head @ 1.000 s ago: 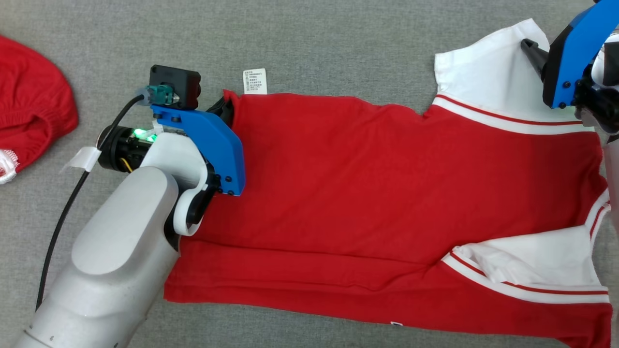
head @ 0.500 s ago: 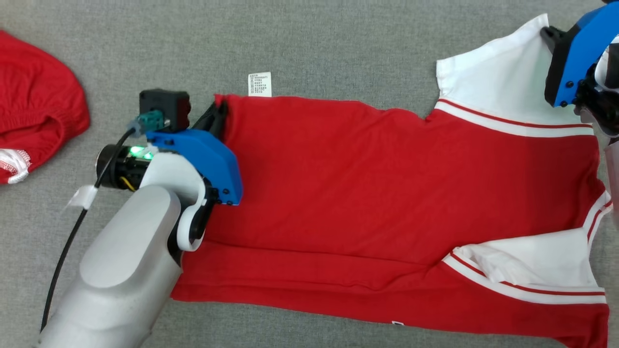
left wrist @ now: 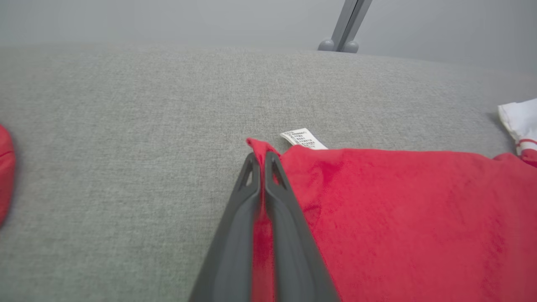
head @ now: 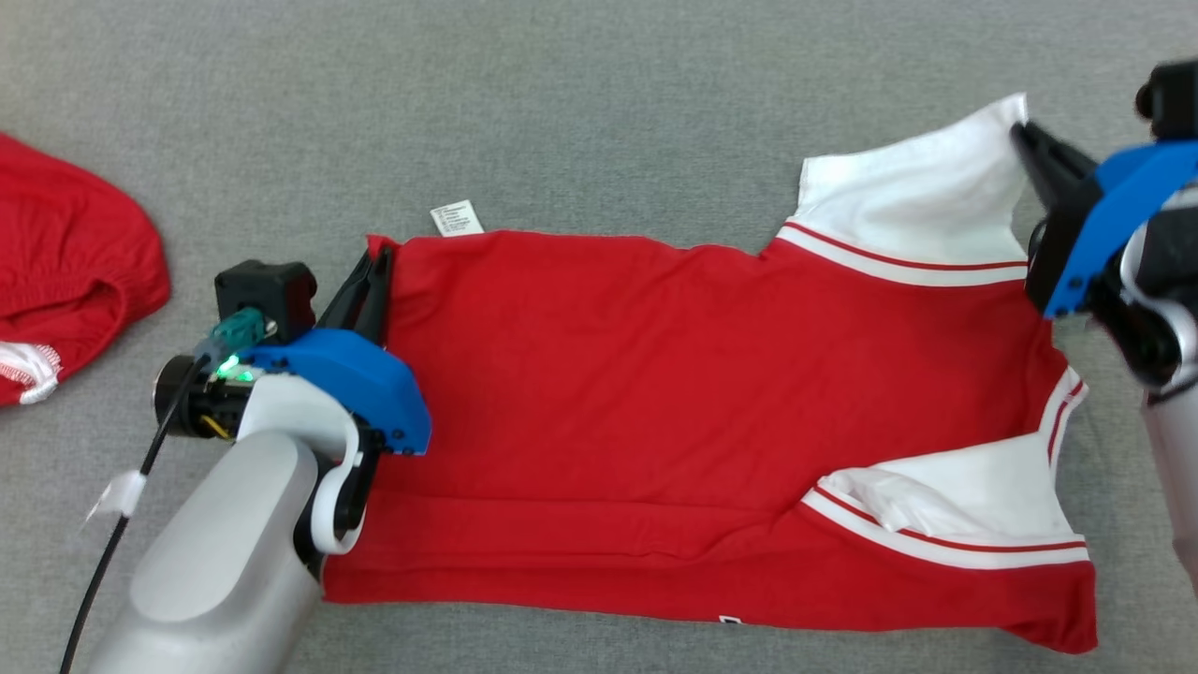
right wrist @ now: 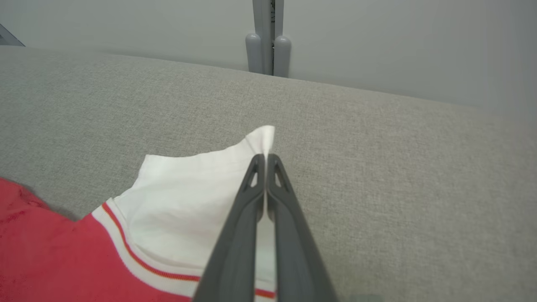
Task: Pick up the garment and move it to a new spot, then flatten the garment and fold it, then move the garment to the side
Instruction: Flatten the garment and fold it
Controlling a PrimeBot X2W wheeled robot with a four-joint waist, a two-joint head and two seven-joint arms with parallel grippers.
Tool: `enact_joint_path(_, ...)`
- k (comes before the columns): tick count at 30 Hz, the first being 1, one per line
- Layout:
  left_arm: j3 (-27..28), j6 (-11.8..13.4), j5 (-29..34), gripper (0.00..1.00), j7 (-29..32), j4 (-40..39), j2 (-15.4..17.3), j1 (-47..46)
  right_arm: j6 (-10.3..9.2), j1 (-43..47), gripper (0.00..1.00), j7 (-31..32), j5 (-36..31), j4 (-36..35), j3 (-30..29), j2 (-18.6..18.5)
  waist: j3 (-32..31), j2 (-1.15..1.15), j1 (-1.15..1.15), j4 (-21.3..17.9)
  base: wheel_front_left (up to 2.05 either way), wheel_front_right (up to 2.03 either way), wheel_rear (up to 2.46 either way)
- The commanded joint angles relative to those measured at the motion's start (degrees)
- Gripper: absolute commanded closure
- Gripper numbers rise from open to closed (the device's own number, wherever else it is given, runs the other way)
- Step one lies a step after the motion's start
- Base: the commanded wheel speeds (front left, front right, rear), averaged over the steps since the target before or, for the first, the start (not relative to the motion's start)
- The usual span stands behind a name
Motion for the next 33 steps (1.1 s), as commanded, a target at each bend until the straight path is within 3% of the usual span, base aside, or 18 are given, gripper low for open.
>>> enact_joint_path(1, 0.3, -0.2, 0.1, 1.00, -0.8, -0.6, 0.7, 1.2, 0.01, 2.5, 1.00, -0.5, 0.5, -1.6, 0.2, -0.7, -0.8, -0.02, 0.00, -0.9, 0.00, 0.00, 0.00)
enact_joint_path(6, 0.9, -3.0, -1.3, 1.00, -4.6, -2.9, 2.3, 5.3, 0.01, 11.4, 1.00, -0.9, 2.8, -10.9, 1.7, -2.8, -2.3, -0.02, 0.00, -2.3, 0.00, 0.00, 0.00)
enact_joint_path(15, 2.7, -2.9, -3.5, 1.00, -7.7, -3.3, 5.0, 12.4, 0.02, 25.6, 1.00, 1.3, 5.5, -23.7, 1.9, -5.0, -5.2, -0.02, 0.00, -4.5, 0.00, 0.00, 0.00)
enact_joint_path(22, 4.1, -0.7, -4.9, 1.00, -9.5, -4.3, 4.9, 16.7, 0.02, 34.2, 1.00, 4.1, 6.4, -28.1, -0.1, -5.3, -6.9, -0.02, 0.00, -5.0, 0.00, 0.00, 0.00)
enact_joint_path(33, 4.0, -1.9, -5.3, 1.00, -12.0, -2.7, 4.8, 18.2, 0.01, 42.5, 1.00, 7.1, 8.4, -34.5, -2.4, -2.6, -8.5, -0.02, 0.00, -5.1, 0.00, 0.00, 0.00)
